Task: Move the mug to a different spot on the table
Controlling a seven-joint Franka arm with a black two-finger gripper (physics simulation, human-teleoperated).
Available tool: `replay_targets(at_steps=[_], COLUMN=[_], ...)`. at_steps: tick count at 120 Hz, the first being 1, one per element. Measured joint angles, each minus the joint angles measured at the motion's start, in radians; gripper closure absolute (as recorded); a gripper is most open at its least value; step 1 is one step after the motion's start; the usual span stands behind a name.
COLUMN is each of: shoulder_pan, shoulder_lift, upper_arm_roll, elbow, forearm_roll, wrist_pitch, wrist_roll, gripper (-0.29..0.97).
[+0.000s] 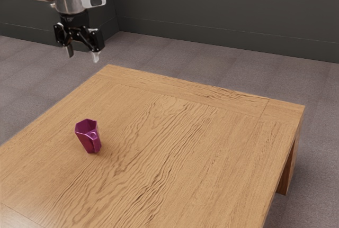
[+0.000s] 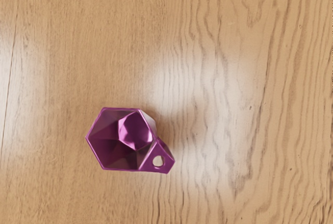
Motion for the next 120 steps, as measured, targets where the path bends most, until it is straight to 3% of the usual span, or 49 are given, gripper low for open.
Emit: replay_targets(at_steps=[36,52,88,120], shoulder_pan=[-0.002,0.002,0.014,-0.019], shoulder_lift=[-0.022,-0.036,-0.07,-0.039], upper_arm_roll=[0.005,0.014,0.015,0.016], elbow=[-0.006,-0.039,-0.404,-0.588], forearm_roll=[-0.012,-0.013,-0.048,-0.086], wrist_pitch=[0.04,0.07,0.279,0.512], wrist_roll=[-0.004,-0.117,-0.496,-0.763], gripper=[0.02,0.02,0.02,0.02])
